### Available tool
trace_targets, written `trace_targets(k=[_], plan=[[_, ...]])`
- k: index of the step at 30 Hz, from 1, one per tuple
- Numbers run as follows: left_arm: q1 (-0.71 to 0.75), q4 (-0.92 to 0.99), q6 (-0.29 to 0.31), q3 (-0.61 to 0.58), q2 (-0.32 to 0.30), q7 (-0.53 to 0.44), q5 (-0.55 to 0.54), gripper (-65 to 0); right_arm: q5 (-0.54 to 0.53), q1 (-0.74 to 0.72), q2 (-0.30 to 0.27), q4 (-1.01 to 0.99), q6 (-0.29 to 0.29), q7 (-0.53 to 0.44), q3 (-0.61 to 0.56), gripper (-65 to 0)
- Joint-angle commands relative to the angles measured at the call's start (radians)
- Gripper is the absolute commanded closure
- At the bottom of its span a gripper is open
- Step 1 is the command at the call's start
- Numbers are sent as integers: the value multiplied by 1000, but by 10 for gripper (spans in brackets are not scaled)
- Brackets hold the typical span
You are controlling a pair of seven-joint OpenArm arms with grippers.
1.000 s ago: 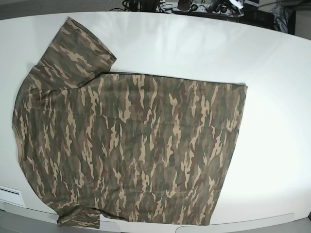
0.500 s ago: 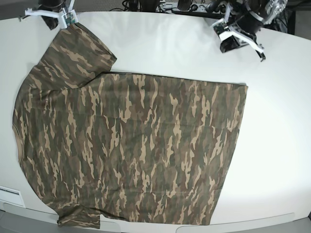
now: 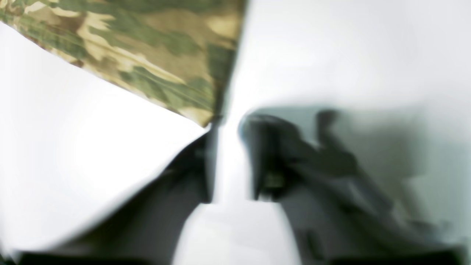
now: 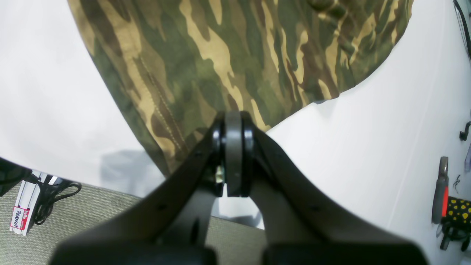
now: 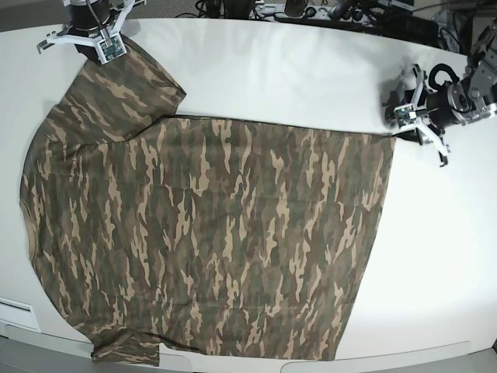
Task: Fold the T-shirt properly
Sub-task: 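Move the right gripper to the sleeve corner, left to the shoulder corner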
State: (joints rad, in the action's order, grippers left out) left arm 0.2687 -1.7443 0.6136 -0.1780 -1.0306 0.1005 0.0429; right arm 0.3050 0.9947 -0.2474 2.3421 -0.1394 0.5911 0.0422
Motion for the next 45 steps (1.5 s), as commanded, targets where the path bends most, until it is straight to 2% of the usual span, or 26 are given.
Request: trace_targets(k=[1, 2, 3, 5, 8, 13, 17, 21, 26, 33, 36, 39, 45], plan=[[-31, -4, 17, 8, -20, -22, -35, -316, 5, 11, -5, 14, 7, -16, 5, 0], [-51, -2, 37, 7, -20, -22, -49, -374, 5, 11, -5, 14, 8, -16, 5, 0], [-72, -1, 50, 0, -20, -22, -56, -402, 4, 11, -5, 14, 8, -15, 5, 0], [-116, -1, 58, -38, -29, -22, -42, -404, 4, 11, -5, 14, 8, -16, 5, 0], [-194, -1, 51, -156, -47, -23, 63, -403, 4, 11, -5, 14, 8, -15, 5, 0], [-341, -1, -30, -428, -81, -23, 211, -403, 5, 11, -5, 14, 8, -14, 5, 0], [-434, 7, -68, -587, -83, -23, 302, -403, 5, 11, -5, 14, 8, -11, 5, 0], [-508, 57, -49, -704, -90, -22, 358, -403, 5, 11, -5, 14, 9, -7, 5, 0], [-535, 113, -45, -768, -123, -23, 372, -403, 5, 11, -5, 14, 8, -8, 5, 0], [-532, 114, -44, -771, -131, -26, 371, -403, 5, 11, -5, 14, 8, -8, 5, 0], [-532, 109, 13, -771, -141, -25, 371, -403, 5, 12, -5, 14, 9, -6, 5, 0], [-532, 107, 50, -771, -174, -26, 367, -403, 5, 12, -5, 14, 8, -4, 5, 0], [-532, 72, 49, -771, -251, -32, 344, -403, 5, 11, -5, 14, 9, -9, 5, 0]])
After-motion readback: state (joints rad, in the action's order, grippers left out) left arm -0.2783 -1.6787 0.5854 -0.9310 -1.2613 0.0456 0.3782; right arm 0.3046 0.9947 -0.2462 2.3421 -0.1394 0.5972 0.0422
